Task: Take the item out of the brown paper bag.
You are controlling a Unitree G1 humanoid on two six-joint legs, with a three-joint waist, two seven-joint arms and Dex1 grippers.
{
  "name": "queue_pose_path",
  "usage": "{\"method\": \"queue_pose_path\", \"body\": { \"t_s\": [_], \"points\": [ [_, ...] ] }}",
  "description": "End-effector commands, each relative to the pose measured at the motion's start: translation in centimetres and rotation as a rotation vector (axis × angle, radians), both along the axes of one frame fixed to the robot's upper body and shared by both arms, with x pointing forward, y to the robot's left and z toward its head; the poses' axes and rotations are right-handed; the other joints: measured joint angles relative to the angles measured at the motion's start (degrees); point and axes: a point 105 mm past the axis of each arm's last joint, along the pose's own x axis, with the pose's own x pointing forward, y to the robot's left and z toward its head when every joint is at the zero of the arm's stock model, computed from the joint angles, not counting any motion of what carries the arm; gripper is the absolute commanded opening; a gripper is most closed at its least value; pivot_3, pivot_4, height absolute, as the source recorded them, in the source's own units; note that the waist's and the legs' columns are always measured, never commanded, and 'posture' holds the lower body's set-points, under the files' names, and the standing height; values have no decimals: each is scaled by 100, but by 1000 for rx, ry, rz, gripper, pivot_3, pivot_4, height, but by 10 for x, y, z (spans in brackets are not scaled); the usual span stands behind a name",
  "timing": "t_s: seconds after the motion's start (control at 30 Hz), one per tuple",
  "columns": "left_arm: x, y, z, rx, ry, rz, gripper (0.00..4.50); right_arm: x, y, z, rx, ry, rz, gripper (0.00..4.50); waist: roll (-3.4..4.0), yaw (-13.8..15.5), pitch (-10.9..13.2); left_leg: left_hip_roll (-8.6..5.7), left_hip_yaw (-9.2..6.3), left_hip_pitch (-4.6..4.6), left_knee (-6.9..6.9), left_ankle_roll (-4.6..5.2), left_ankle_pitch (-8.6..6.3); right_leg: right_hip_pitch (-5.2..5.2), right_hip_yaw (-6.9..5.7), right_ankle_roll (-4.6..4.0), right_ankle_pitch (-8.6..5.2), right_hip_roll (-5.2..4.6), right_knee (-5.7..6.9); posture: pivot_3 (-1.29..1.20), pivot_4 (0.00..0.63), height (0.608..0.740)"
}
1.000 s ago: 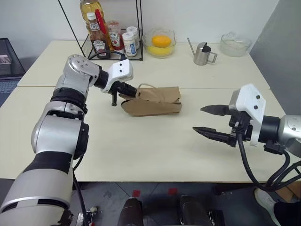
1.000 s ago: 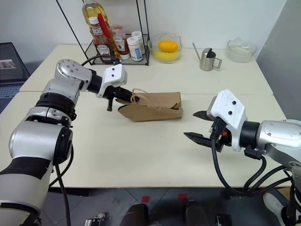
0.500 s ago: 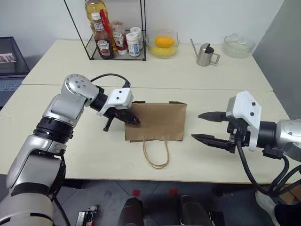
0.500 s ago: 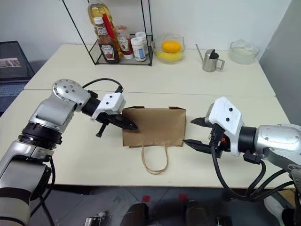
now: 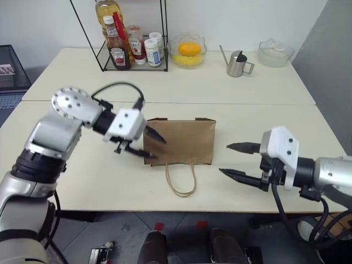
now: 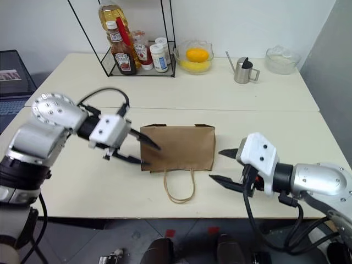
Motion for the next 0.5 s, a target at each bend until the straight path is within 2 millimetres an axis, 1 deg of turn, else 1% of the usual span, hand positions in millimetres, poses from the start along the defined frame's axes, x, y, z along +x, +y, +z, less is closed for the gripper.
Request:
{"method": "queue_pose_path", "body": {
  "t_s": [0.03, 0.2, 0.3, 0.5],
  "points": [
    [-8, -3, -8, 40, -79, -102, 2698, -6, 5, 3, -7, -54, 24, 3105, -1, 6, 0, 0, 0, 0, 2, 0, 0, 1, 0, 0, 0, 0, 1, 0, 150, 740],
    [-1, -12, -27, 45, -159, -179, 2698, -12, 11, -3, -3, -28, 46, 3105, -5, 26, -3, -2, -1, 5, 7, 1, 0, 12, -1, 0, 0, 0, -2, 0, 150, 740],
    [3, -19, -33, 25, -215, -219, 2698, -14, 13, -4, -2, -18, 50, 3105, -6, 19, -4, -2, -1, 6, 9, 1, -1, 14, -1, 0, 0, 1, -3, 0, 150, 740],
    [5, -21, -45, 36, -259, -263, 2698, -15, 13, -6, -4, -9, 46, 3105, -7, 13, -4, -2, -5, 6, 9, 1, -1, 14, -1, 0, 0, 3, -1, 0, 150, 740]
  ]
}}
